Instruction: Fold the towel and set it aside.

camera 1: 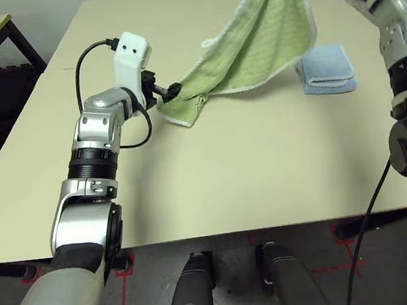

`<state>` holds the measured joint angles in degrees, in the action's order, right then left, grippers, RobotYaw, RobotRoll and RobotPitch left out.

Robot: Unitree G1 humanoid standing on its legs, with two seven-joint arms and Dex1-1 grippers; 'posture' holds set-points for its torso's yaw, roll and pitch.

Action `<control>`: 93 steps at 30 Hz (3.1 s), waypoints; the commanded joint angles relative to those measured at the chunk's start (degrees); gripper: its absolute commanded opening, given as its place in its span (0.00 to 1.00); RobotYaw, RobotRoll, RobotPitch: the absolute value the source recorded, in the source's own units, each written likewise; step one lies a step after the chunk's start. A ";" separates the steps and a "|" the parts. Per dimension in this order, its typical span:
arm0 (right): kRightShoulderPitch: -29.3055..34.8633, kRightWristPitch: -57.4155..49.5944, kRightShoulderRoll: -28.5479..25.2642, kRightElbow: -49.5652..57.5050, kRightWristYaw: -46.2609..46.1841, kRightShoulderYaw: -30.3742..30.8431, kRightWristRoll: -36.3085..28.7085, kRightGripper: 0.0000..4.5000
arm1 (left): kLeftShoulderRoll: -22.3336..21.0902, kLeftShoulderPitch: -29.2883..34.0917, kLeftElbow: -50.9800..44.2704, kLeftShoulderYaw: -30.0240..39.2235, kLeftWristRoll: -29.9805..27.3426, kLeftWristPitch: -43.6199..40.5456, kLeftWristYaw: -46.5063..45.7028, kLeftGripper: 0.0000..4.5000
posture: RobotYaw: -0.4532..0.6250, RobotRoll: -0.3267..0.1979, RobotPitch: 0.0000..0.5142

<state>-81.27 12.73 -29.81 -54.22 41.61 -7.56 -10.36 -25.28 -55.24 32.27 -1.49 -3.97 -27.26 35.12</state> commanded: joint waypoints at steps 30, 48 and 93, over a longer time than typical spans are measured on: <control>-1.50 2.33 1.16 -0.75 2.66 -0.66 -0.10 0.02 | 3.21 -5.09 16.96 10.15 -9.55 -9.25 3.83 1.00 | 0.49 0.62 0.23; -1.62 2.01 1.28 -0.08 2.66 -0.68 -0.27 0.02 | 0.77 -5.64 22.46 9.96 -7.82 -9.10 1.95 1.00 | 0.48 0.62 0.23; 22.35 -49.40 -6.99 15.53 -0.87 -9.57 -14.54 0.00 | -13.25 -9.05 10.80 12.31 -4.78 1.85 -9.34 0.00 | 0.53 0.62 0.41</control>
<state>-58.19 -35.90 -34.11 -38.31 39.23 -17.29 -25.24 -36.60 -64.41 40.84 11.30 -10.50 -26.29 25.03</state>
